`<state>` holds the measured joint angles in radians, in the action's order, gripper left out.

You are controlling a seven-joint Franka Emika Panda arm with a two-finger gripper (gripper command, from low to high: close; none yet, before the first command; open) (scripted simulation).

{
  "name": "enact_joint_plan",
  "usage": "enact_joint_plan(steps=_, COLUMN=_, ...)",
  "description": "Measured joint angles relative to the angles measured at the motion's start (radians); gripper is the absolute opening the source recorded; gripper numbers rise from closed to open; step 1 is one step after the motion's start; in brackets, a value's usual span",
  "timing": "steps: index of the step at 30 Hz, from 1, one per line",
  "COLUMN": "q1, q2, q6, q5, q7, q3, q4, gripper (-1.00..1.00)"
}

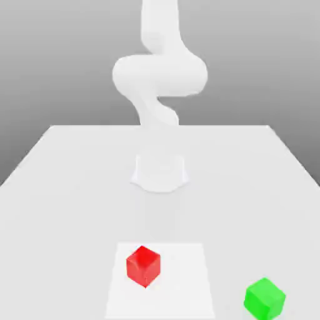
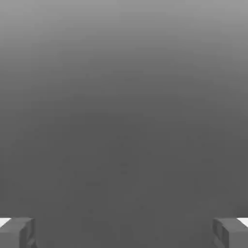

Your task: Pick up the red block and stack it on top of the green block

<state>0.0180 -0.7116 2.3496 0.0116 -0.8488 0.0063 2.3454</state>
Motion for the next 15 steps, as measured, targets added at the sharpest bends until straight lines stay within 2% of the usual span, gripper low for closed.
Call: enact_joint_plan(steps=15, q1=0.097, q2=0.553, q6=0.309, q5=0.016, q7=-0.345, q3=0.048, q4=0.28, gripper=0.0)
